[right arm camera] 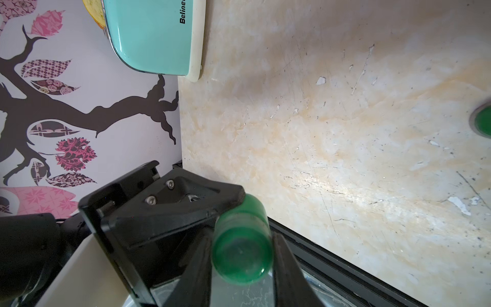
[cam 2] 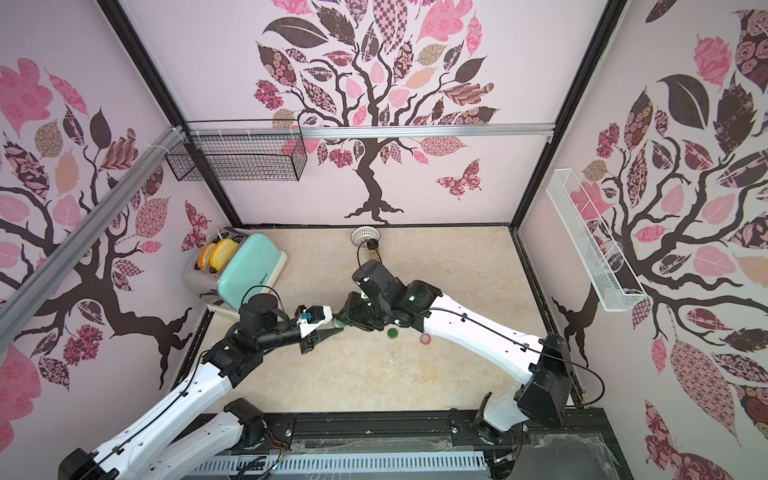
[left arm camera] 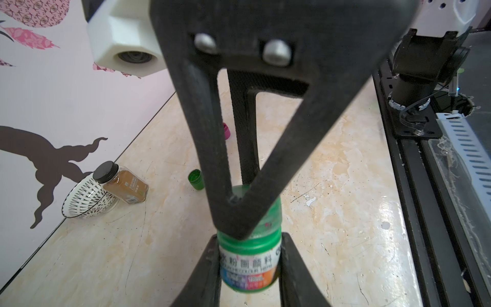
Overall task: Close the paint jar lid
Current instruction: Screw the lid onto the paint jar.
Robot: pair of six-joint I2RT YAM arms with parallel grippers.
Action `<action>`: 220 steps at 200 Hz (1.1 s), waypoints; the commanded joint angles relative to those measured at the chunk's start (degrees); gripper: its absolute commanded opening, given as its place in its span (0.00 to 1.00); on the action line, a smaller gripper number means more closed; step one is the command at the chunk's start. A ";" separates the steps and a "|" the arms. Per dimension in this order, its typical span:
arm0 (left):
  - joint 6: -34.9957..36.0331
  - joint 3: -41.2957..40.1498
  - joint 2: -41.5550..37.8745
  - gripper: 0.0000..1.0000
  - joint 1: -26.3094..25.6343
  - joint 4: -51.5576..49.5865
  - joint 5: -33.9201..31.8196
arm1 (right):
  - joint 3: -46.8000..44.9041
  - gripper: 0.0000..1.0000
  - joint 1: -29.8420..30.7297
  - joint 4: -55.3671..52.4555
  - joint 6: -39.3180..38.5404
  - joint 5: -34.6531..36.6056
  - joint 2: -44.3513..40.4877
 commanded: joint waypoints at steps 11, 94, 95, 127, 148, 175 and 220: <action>0.55 0.74 -1.20 0.20 -0.46 3.98 3.67 | 2.41 0.50 -1.67 -2.66 -8.37 1.76 -3.41; 0.46 1.76 0.48 0.20 -0.42 1.82 9.42 | -7.17 0.99 -8.58 8.83 -40.02 1.67 -17.21; 0.46 1.78 0.57 0.20 -0.45 1.81 9.59 | -7.34 0.99 -8.60 8.97 -40.85 1.59 -17.31; 1.20 3.10 2.24 0.21 -0.41 -0.87 15.84 | -8.81 0.99 -8.62 6.43 -67.09 -9.26 -18.35; 2.34 4.71 3.98 0.21 -0.39 -3.86 19.49 | -11.54 0.96 -8.62 5.54 -79.21 -15.41 -20.19; 4.25 6.47 6.21 0.21 -0.43 -7.46 23.63 | -15.25 0.88 -8.15 7.35 -88.60 -22.75 -22.42; 5.42 7.71 8.11 0.21 -0.46 -9.80 26.88 | -12.80 0.81 -5.64 1.55 -96.43 -20.94 -18.11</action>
